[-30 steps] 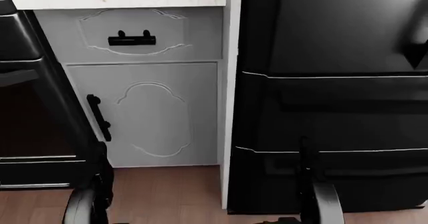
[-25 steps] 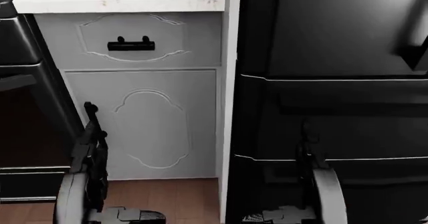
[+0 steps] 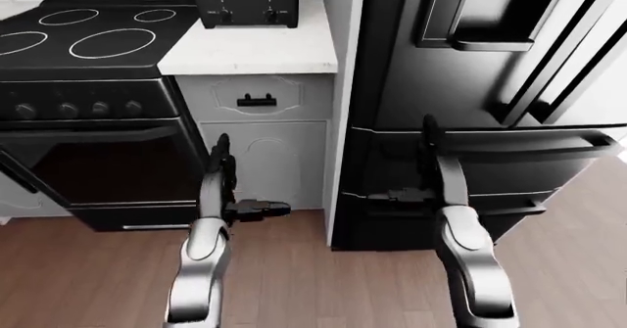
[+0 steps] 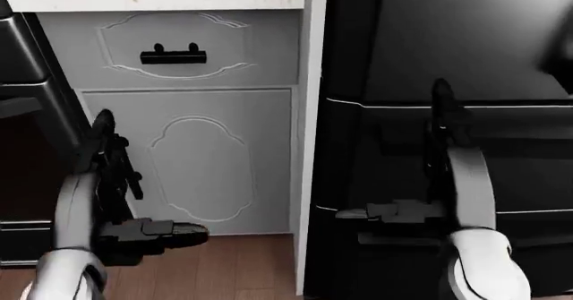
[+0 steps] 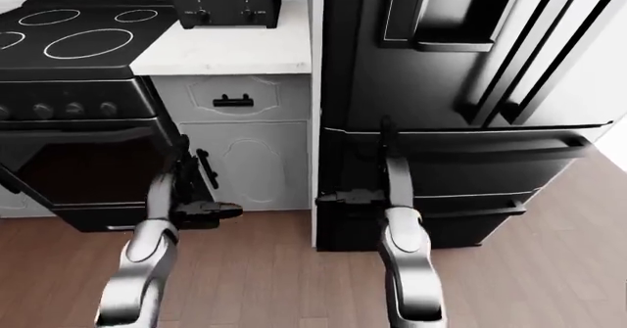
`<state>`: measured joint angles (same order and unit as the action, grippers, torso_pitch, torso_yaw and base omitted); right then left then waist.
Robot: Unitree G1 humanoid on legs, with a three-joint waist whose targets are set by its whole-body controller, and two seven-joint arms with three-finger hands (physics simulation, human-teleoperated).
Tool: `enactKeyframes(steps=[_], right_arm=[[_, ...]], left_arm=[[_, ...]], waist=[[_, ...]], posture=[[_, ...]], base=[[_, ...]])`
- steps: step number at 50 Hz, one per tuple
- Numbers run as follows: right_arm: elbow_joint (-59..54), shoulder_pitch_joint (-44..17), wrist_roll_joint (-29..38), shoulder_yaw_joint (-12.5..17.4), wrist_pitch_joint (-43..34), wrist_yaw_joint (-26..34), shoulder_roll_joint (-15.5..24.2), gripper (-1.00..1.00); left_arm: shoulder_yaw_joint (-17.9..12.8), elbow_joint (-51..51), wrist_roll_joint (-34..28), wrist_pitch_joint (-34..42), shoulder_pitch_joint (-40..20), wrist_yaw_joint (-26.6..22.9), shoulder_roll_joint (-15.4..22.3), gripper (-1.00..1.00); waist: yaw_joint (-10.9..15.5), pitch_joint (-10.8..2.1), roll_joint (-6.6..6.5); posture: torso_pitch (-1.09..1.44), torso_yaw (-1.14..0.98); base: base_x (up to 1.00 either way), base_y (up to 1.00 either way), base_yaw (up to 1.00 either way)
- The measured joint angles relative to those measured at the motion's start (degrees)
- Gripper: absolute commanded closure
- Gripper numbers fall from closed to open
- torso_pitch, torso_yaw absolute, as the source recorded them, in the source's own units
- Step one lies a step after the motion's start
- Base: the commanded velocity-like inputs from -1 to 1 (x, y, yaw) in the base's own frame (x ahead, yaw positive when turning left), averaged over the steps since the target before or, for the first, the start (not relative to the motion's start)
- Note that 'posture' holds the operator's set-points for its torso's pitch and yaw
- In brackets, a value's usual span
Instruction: Push down the lever of the toaster to turn it on.
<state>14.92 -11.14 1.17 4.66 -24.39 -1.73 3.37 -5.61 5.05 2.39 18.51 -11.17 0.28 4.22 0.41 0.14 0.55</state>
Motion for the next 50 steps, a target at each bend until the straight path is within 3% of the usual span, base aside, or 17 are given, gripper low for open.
enactKeyframes(steps=[4, 12, 17, 22, 27, 31, 36, 41, 45, 47, 50], right_arm=[[4.7, -5.6, 0.5, -0.8, -9.2, -0.3, 0.4, -1.0], [14.7, -20.0, -0.2, 1.4, -30.0, 0.0, 4.5, -1.0], [14.2, -27.9, -2.0, 2.9, -36.4, -0.7, 6.1, -1.0], [13.6, -32.8, -4.6, 3.5, -39.9, -1.5, 7.4, -1.0], [20.6, -35.7, -7.9, 6.5, -46.1, -2.0, 10.7, -1.0], [22.1, -36.6, -9.4, 7.1, -47.5, -3.6, 11.3, -1.0], [21.7, -36.4, -11.4, 6.2, -49.4, -4.4, 11.1, -1.0], [22.0, -36.9, -12.0, 6.9, -50.0, -5.6, 11.3, -1.0], [23.2, -37.8, -12.9, 7.0, -49.9, -6.2, 11.1, -1.0], [23.4, -38.2, -13.5, 6.7, -50.0, -6.5, 11.0, -1.0], [23.1, -37.3, -14.6, 5.5, -50.4, -6.4, 10.3, -1.0]], left_arm=[[-2.2, 5.2, 2.1, 9.5, -7.3, 0.7, 2.3, -1.0], [-5.8, 13.6, 8.0, 25.6, -19.0, 2.7, 7.6, -1.0], [-7.0, 14.4, 11.8, 32.1, -26.6, 4.9, 10.6, -1.0], [-6.8, 15.4, 14.0, 34.2, -28.5, 6.2, 12.3, -1.0], [-9.4, 20.9, 17.7, 40.8, -30.3, 8.2, 14.4, -1.0], [-11.6, 23.1, 20.6, 43.3, -32.0, 10.5, 16.5, -1.0], [-10.1, 22.3, 22.6, 42.7, -31.0, 11.9, 16.7, -1.0], [-9.2, 22.3, 24.4, 43.0, -31.3, 12.1, 17.0, -1.0], [-10.0, 23.2, 24.8, 42.9, -32.0, 13.0, 17.4, -1.0], [-10.2, 23.7, 25.3, 43.2, -32.5, 13.5, 17.6, -1.0], [-10.7, 23.4, 25.6, 43.5, -31.7, 14.0, 18.0, -1.0]], waist=[[-0.2, 0.03, -0.07], [-0.1, 0.79, -0.59], [-0.2, 1.2, -0.5], [-0.1, 2.01, -0.92], [-0.1, 2.74, -0.69], [-0.2, 2.52, -0.74], [-0.7, 1.97, -1.72], [-1.0, 1.38, -0.37], [-1.4, 2.21, -2.49], [-1.5, 1.91, -5.07], [-0.6, 2.45, -4.77]], posture=[[0.0, 0.0], [0.0, 0.0], [0.0, 0.0], [0.0, 0.0], [0.0, 0.0], [0.0, 0.0], [0.0, 0.0], [0.0, 0.0], [0.0, 0.0], [0.0, 0.0], [0.0, 0.0]], base=[[0.0, 0.0, 0.0], [0.0, 0.0, 0.0], [0.0, 0.0, 0.0], [0.0, 0.0, 0.0], [0.0, 0.0, 0.0], [0.0, 0.0, 0.0], [0.0, 0.21, 0.0], [0.0, 0.42, 0.0], [0.0, 0.5, 0.0], [0.0, 0.52, 0.0], [0.0, 0.52, 0.0]])
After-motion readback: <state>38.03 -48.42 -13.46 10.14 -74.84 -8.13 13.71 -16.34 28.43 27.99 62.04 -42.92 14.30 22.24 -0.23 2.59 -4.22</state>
